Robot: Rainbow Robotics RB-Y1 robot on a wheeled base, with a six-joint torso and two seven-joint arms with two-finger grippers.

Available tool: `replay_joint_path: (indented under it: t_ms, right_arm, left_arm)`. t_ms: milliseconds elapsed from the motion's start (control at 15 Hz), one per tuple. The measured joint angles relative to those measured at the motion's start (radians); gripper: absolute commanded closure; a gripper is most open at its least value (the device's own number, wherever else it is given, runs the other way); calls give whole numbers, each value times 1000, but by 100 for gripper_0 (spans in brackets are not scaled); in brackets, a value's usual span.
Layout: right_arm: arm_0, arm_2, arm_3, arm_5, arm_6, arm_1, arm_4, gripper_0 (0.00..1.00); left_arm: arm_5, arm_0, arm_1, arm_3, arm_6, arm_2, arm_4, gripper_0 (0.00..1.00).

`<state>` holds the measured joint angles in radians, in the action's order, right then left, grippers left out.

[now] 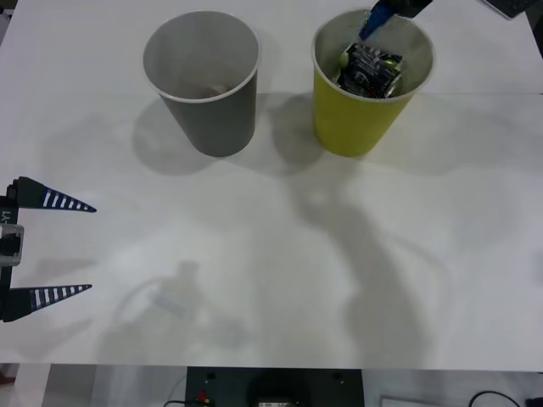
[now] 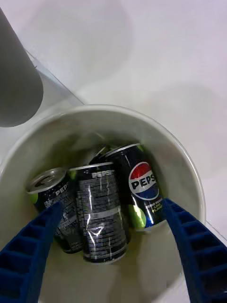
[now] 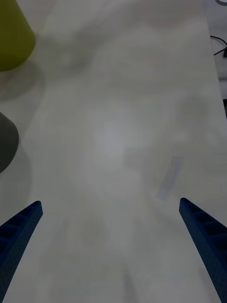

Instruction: Put the can into the green bin and the plastic bottle into the gray bin

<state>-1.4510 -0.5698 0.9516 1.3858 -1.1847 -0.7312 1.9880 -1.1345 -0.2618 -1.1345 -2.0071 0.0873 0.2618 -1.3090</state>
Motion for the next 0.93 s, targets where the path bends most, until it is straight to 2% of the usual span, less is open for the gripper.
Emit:
replay_joint_path:
  t_ms: [267, 600, 933]
  right_arm:
    - [10, 32, 13, 75, 49, -76, -101, 0]
    - [150, 174, 203, 177, 67, -229, -222, 0]
    - [375, 349, 429, 185, 116, -352, -322, 0]
  left_arm:
    - [0, 0, 0, 0, 0, 0, 0, 0]
    - [0, 0, 0, 0, 0, 0, 0, 0]
    - [0, 0, 0, 0, 0, 0, 0, 0]
